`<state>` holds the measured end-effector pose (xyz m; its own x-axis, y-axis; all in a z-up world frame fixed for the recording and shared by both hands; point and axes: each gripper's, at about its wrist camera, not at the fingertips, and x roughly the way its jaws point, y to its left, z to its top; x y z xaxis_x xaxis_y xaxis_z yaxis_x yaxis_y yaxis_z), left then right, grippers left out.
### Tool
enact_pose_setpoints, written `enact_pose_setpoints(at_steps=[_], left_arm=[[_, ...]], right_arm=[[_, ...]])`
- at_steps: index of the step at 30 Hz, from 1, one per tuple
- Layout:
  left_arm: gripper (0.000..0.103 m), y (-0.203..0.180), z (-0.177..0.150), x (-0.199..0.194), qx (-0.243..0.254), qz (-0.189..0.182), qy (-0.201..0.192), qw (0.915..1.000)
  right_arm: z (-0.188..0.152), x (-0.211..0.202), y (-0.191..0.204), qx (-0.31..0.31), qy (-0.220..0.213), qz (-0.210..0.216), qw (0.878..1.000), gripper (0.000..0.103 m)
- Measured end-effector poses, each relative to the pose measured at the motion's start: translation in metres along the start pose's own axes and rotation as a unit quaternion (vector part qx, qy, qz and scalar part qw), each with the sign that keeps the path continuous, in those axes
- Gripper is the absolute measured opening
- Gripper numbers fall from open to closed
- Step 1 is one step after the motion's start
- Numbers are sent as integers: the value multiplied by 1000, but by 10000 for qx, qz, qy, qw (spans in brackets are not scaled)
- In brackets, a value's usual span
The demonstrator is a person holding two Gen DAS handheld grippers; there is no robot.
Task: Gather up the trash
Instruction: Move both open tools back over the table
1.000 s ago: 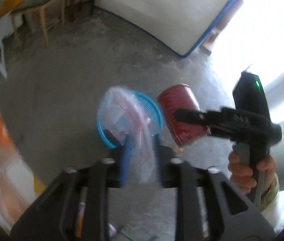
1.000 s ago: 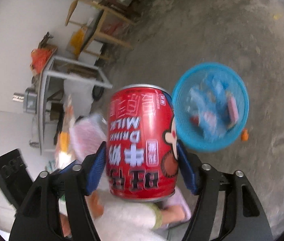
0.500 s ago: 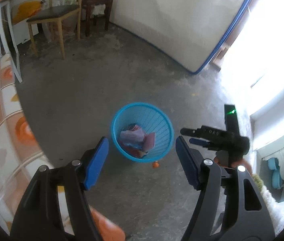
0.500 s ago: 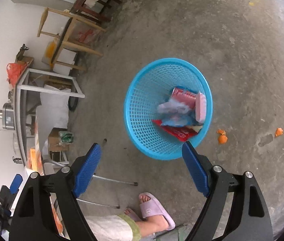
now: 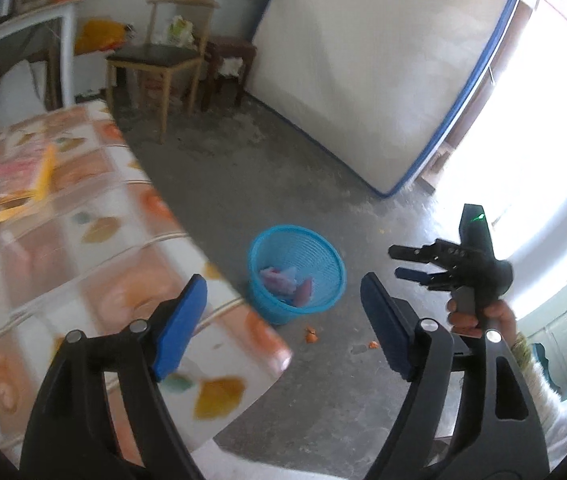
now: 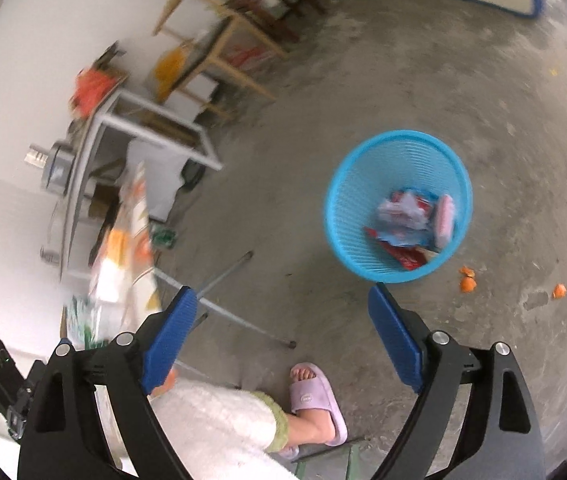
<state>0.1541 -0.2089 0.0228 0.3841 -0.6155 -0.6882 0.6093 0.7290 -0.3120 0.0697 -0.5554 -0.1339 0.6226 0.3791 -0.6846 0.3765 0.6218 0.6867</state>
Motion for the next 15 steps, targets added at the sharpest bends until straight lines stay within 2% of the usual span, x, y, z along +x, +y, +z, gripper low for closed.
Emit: enact_pose_setpoints(at_steps=[8,15], left_arm=[[83,51,-51,-80,-312,515,-642,9961],[84,100,-102,-147,-706,1131,-1151,9844]], right_arm=[[-16,9,107,-1168,311,380,9919,90],[-42,47,208,-1811,886,752,9766,90]])
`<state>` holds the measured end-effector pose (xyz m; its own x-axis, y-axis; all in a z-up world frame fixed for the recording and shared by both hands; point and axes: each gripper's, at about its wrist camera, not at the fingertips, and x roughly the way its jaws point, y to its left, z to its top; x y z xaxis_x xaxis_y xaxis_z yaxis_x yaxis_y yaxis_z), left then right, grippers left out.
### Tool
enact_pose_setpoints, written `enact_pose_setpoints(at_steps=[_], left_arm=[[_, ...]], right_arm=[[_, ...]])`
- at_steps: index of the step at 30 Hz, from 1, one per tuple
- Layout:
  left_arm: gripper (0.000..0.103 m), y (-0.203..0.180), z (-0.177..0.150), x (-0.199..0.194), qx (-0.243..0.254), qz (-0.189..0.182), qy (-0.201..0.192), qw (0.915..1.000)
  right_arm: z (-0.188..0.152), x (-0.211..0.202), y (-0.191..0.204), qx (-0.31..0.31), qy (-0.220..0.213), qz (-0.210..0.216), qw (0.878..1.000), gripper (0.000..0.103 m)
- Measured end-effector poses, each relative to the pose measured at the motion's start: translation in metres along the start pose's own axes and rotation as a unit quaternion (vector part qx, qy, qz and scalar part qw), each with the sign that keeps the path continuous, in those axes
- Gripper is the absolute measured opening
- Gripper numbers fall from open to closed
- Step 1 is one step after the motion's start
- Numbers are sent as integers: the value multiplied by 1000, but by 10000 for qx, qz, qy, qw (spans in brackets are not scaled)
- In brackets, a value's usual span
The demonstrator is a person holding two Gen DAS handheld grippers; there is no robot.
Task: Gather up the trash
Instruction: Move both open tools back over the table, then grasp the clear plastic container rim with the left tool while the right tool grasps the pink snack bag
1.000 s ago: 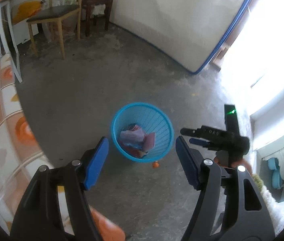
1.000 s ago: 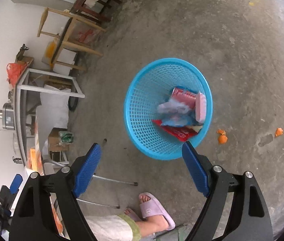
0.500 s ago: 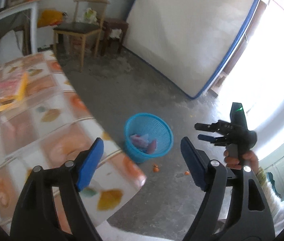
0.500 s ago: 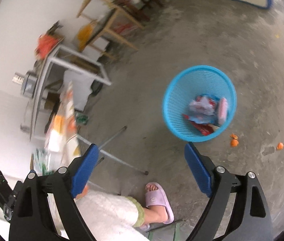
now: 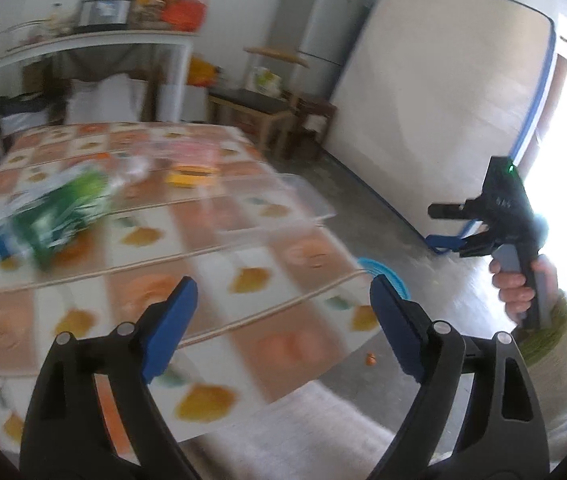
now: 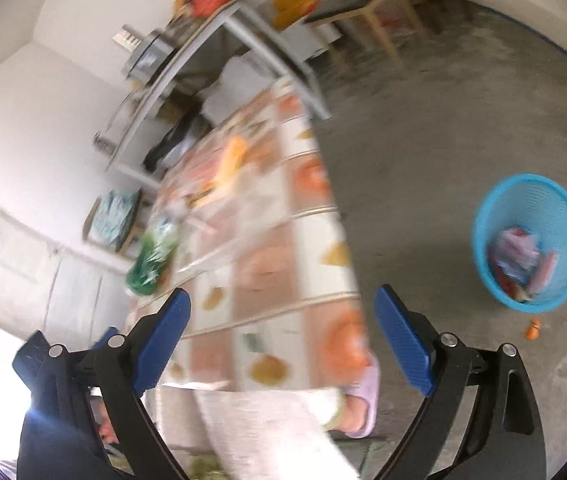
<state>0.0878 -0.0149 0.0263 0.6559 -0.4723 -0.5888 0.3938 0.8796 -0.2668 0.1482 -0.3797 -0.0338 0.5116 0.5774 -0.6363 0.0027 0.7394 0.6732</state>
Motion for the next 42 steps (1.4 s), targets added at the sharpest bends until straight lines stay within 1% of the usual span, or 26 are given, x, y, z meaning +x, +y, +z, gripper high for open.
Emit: enact_pose_setpoints(at_steps=[3,5,6,8,12,14,15,17,18,19,20,22,23,24,25,28,31,32,33,35,36,38,39,40,41,42], left_arm=[[85,27,-11,-17,-198,198,-120,9995],[85,44,-18,-25,-396,269,-177,9987],[85,49,-20,-28,-458,284,-205,9983],[85,61,-25,-33,-588,316,-278,9974],[85,75,-33,-40,-707,253,-385,9964],[85,78,-37,-40,-732,181,-403,9963],[85,80,-38,-39,-767,137,-407,9961],[85,84,-39,-38,-845,30,-430,9955],[85,85,-40,-37,-883,-11,-441,9951],[85,87,-40,-36,-920,-65,-449,9947],[85,89,-41,-35,-954,-119,-464,9943],[85,93,-42,-36,-1001,-194,-494,9936],[84,94,-42,-37,-1022,-237,-521,9931],[83,96,-42,-37,-1045,-279,-543,9927],[79,97,-42,-37,-1082,-336,-555,9920],[74,104,-40,-37,-1198,-515,-535,9900],[71,106,-41,-36,-1216,-529,-487,9900],[69,107,-41,-36,-1227,-516,-467,9900],[67,108,-42,-35,-1258,-492,-432,9899],[63,110,-44,-34,-1329,-475,-385,9892],[62,112,-45,-34,-1372,-449,-360,9889],[58,115,-47,-34,-1456,-373,-321,9881],[57,116,-48,-35,-1475,-349,-314,9879],[56,117,-48,-37,-1483,-320,-322,9879],[56,119,-48,-39,-1474,-285,-341,9881],[56,119,-46,-41,-1434,-212,-368,9888]], right_arm=[[3,26,36,-243,237,94,9994,90],[5,42,57,-346,388,55,9986,90],[7,50,65,-389,418,-37,9984,90],[13,59,74,-423,332,-258,9982,90],[43,78,78,-459,54,-807,9957,90],[58,93,75,-411,10,-1047,9937,84],[69,105,71,-367,72,-1166,9925,81],[82,125,65,-340,178,-1403,9894,73],[86,134,63,-342,243,-1517,9875,68],[89,145,61,-347,353,-1584,9861,58],[89,152,61,-365,451,-1613,9852,52],[84,163,67,-537,620,-1646,9829,26],[81,166,70,-625,656,-1658,9820,21],[76,170,77,-817,706,-1685,9798,13],[70,173,84,-1028,798,-1678,9772,7],[50,180,107,-1604,1018,-1636,9681,7],[26,189,133,-2212,1330,-1468,9549,6],[20,190,139,-2305,1436,-1392,9523,6],[9,194,148,-2374,1628,-1261,9493,6],[-6,198,159,-2431,1846,-1108,9458,6],[-16,200,167,-2534,1973,-940,9423,7],[-32,200,183,-2900,2116,-649,9311,7],[-38,200,190,-3107,2136,-594,9243,8],[-43,200,196,-3269,2148,-594,9184,10],[-44,199,199,-3336,2148,-589,9160,14],[-45,197,201,-3357,2123,-550,9161,27]])
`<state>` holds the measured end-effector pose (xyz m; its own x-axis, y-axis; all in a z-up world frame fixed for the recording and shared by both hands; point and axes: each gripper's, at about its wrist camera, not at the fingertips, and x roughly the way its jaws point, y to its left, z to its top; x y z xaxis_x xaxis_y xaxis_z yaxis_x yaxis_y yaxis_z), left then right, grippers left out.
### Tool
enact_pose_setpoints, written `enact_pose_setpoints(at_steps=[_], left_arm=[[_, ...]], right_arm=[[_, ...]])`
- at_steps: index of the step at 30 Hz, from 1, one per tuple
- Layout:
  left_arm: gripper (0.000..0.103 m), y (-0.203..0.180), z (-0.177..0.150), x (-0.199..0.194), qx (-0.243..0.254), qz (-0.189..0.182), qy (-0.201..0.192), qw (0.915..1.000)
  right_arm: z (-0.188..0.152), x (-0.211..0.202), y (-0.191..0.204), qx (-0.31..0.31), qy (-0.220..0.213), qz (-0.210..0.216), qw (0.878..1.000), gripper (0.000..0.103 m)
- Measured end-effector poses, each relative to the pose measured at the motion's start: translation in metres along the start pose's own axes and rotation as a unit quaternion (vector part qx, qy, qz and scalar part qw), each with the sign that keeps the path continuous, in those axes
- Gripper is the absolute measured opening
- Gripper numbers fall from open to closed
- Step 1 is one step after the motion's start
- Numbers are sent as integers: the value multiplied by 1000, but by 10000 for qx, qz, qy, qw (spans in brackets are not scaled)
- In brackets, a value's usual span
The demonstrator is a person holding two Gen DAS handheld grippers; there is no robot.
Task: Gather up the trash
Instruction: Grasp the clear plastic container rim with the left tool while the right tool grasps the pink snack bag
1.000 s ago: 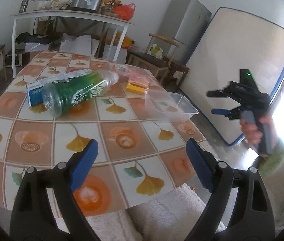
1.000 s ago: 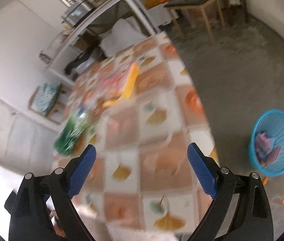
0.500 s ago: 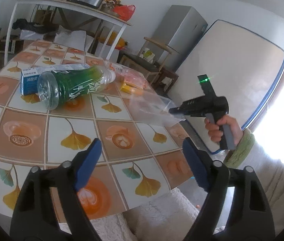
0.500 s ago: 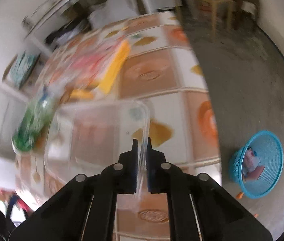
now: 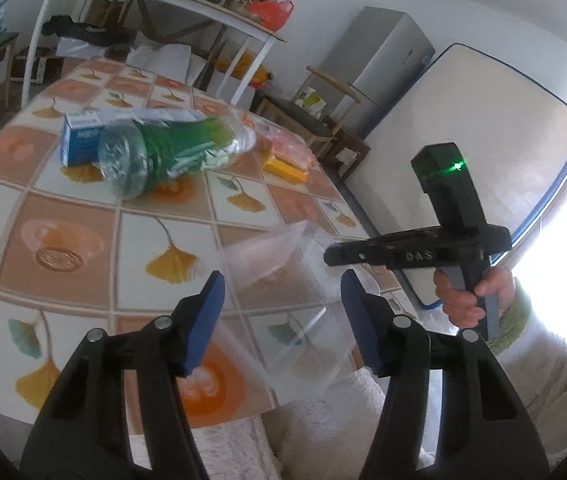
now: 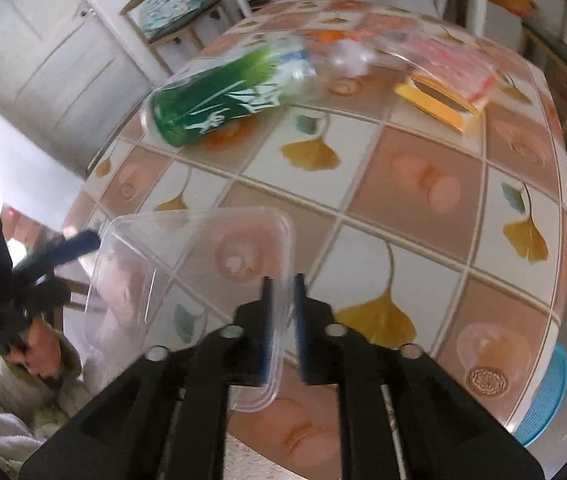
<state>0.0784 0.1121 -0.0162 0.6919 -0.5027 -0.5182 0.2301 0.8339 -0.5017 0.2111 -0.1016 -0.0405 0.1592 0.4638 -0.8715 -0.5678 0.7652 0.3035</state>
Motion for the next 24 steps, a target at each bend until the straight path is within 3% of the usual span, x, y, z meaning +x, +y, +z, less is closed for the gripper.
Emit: enact_pose_setpoints(at_steps=[1,3,7,10,16,20,24], left_arm=[[56,0,3,-1,53,50,-27,10000],[56,1,11,1,261,192,-61,9995],[48,13,26,24,419,468,236,9978],[38,23,30,45,349,664,677,9949],[17,33,13,45,-154,811,980,9918],[17,39,-3,29,-843,802,1018,9880],[18,32,-14,22,-1030,548,1270,9850]], right_arm=[[0,-4,0,40,-74,19,10000,46],[1,-15,-5,230,-330,69,9992,53],[-8,-31,-20,714,-558,417,9950,54],[-19,-35,-25,879,-597,493,9931,54],[-46,-36,-34,1231,-616,587,9887,54],[-51,-24,-31,1277,-539,714,9878,54],[-49,-15,-26,1232,-487,824,9878,54]])
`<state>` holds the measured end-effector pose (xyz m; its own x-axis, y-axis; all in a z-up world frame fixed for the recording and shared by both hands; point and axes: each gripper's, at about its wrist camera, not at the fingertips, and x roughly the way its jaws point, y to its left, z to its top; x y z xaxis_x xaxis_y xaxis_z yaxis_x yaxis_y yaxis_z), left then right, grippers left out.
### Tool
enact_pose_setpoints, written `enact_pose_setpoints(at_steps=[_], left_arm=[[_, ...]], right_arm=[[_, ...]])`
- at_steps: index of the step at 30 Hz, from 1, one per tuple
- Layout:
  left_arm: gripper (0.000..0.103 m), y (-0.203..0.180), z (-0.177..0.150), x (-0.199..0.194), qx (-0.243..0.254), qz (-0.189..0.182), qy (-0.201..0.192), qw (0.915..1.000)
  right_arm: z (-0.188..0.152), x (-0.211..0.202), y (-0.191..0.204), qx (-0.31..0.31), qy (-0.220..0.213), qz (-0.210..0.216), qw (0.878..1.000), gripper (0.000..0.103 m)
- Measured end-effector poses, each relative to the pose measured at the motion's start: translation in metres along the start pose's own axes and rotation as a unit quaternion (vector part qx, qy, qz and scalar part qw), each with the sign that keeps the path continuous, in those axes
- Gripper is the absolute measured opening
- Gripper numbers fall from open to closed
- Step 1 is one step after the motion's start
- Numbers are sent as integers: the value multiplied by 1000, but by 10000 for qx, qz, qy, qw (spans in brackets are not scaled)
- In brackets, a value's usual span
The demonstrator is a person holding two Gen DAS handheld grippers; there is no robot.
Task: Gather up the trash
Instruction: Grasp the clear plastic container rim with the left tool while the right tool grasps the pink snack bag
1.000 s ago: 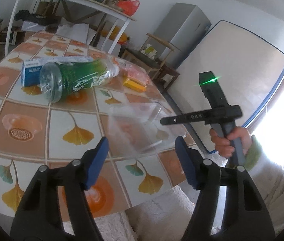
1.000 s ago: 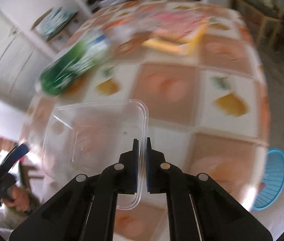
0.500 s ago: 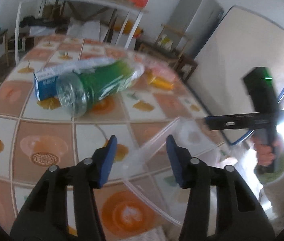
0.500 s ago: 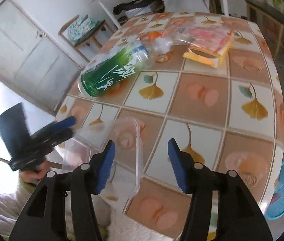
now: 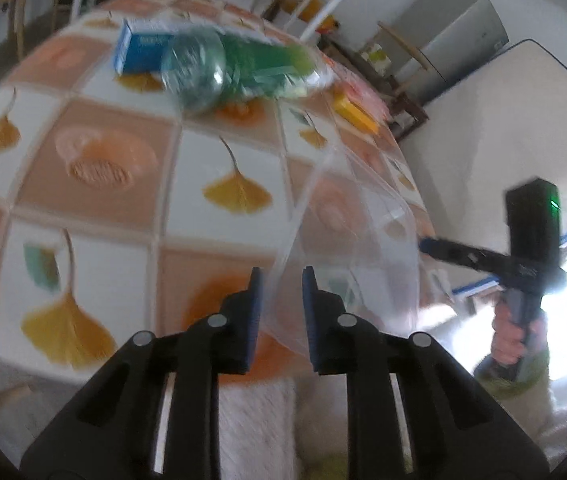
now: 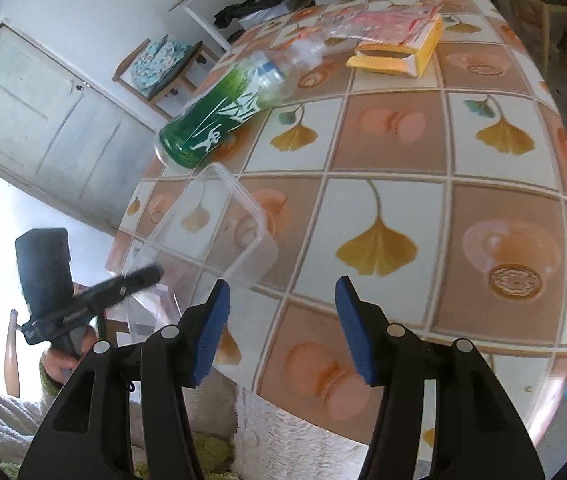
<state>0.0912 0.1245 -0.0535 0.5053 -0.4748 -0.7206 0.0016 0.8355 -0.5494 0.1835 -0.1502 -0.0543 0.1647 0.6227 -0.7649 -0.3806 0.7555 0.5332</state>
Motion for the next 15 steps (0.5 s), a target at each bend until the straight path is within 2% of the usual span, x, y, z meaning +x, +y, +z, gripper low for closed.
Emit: enact_pose_setpoints(at_steps=[2,4,7,12,15], left_arm=[[30,-4,-6,-3,25,-101,151,9998],[44,-8,-8,-6,92,-59,127,9999],[45,-17,-7,-12,232,-93,-35,9997],[43,-23,8,-4,542,227,-170,9981],[34,-26,22,12,715,477,-33,9963]], right_arm=[[0,4,2,-21,10,46,10000,54],[0,6,4,-24,12,105,9999,54],[-1,9,5,-17,42,149,9999,54],[-3,9,6,-12,34,157,9999,54],[-1,3,5,-28,-40,93,9999,54]])
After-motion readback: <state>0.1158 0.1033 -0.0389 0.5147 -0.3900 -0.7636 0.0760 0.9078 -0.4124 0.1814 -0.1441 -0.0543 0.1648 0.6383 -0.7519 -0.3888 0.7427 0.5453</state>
